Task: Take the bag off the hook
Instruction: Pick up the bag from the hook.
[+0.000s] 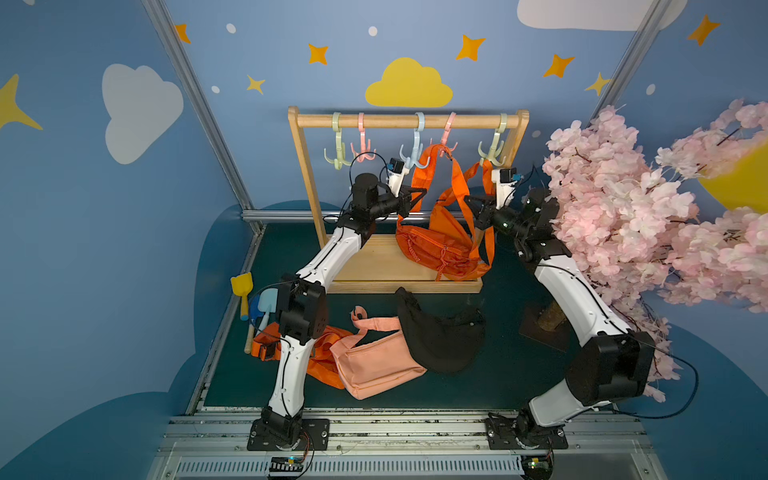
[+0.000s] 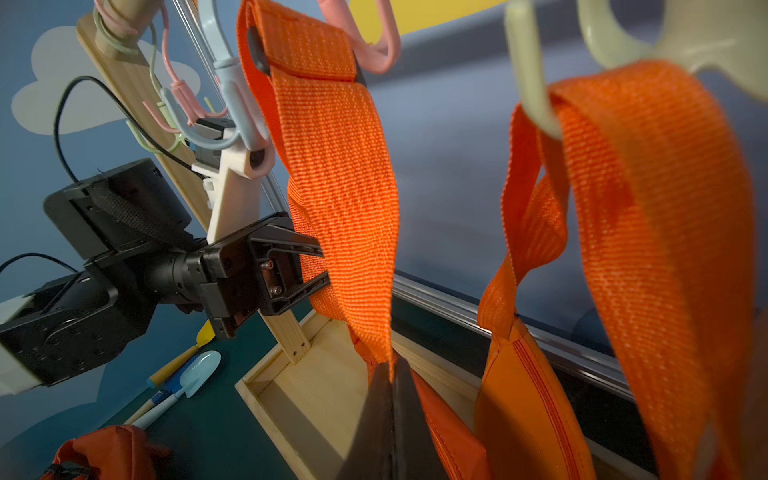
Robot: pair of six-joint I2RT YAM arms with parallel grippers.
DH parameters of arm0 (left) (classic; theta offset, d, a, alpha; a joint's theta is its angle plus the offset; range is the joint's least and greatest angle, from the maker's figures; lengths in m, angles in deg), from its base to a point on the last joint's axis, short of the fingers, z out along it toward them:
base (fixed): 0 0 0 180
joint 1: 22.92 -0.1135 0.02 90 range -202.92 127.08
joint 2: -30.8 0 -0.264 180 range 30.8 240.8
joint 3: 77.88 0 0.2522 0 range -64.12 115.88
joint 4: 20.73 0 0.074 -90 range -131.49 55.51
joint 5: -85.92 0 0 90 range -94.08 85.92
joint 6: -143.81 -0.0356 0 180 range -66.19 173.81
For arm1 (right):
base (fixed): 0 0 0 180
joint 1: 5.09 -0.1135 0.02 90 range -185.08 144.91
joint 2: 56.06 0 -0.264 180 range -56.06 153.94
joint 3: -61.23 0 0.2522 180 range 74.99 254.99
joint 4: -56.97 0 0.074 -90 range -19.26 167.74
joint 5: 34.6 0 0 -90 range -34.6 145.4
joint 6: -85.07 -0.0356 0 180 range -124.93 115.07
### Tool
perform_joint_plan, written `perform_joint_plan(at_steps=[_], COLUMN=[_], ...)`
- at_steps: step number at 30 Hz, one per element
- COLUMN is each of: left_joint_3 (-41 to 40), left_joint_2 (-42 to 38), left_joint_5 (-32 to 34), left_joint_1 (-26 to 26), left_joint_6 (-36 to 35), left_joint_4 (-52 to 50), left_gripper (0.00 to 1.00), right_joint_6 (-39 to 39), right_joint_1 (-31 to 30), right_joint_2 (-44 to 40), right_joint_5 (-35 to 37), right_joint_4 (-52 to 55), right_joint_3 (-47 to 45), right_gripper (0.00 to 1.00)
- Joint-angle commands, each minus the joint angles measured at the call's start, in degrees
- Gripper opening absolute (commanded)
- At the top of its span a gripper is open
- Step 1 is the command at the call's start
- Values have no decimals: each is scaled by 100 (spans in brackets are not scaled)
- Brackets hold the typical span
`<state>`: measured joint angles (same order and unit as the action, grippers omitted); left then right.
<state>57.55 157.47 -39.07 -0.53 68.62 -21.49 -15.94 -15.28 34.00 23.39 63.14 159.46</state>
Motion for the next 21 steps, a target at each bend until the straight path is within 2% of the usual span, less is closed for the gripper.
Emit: perform_joint_plan(at_steps=[1,13,21], left_joint_3=[-6,-324,-1006], left_joint_2=[-319,-488,-706], left_joint_5=[-91,-220,-49], left_joint_1=[54,118,194], left_joint_6=[63,515,770], left_joint_4=[216,443,811], left_gripper=[4,4,4], right_joint_6=[-112,-25,35], right_joint_1=[9,17,18], right_joint_2=[-260,-664,-1024], right_joint_5=[39,173,364], right_joint_4=[-207,-107,-13], right_joint_3=[245,84,-224], right_gripper=[0,0,0])
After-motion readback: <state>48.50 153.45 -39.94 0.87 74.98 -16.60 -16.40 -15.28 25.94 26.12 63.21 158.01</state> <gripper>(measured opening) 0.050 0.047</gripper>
